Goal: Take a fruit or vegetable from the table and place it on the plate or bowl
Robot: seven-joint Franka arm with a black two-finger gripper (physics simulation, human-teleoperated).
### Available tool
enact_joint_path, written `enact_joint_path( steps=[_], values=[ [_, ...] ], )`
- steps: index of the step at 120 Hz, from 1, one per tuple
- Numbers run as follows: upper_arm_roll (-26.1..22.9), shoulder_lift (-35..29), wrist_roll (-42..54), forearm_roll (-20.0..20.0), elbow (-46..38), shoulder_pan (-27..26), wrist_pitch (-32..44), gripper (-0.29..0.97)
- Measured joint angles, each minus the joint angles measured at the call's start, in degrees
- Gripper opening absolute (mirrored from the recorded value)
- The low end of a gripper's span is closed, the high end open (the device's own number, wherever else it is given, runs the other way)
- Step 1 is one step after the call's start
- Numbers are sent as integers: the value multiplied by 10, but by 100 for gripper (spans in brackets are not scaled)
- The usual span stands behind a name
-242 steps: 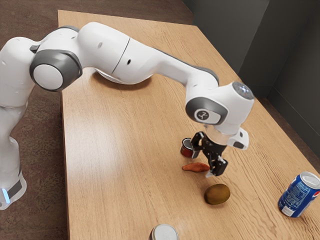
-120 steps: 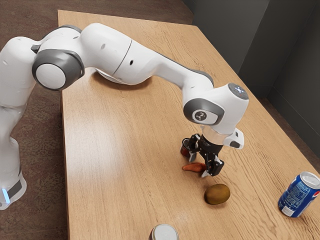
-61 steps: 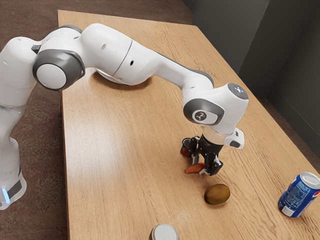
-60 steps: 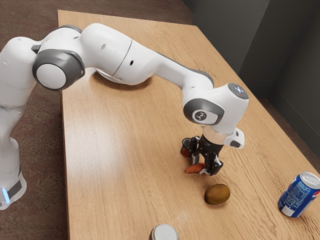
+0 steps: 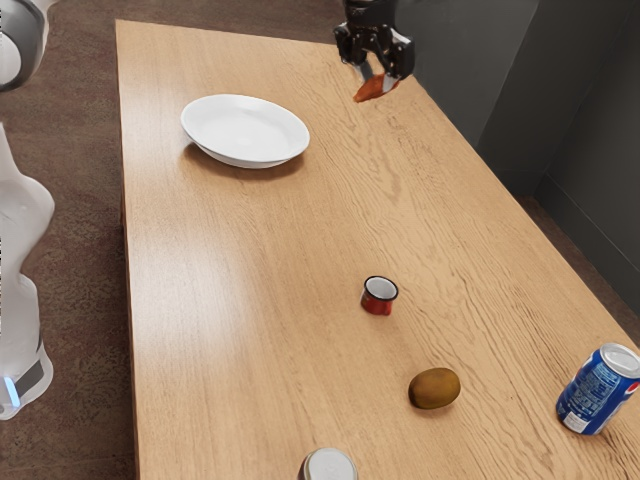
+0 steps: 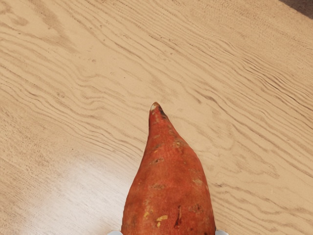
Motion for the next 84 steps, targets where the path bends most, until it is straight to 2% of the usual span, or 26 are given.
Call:
enact_joint_path(
  steps=[4,10,20,27,32,39,46,56,60,84],
  values=[
    [35,-5,5,8,10,27,-12,12],
    [62,-6,14,15,19,90,-26,11],
    [77,21,27,19,23,194,-42,12],
    [81,52,37,14,24,245,-49,10],
    [97,69,44,8,23,258,-53,10],
    [156,123,58,-25,15,259,-57,12],
    [183,194,73,-64,7,302,-61,10],
    [188,252,92,-105,4,344,-64,6],
    [184,264,99,-117,3,348,-64,10],
    [178,282,134,-151,-3,351,-63,13]
  ],
)
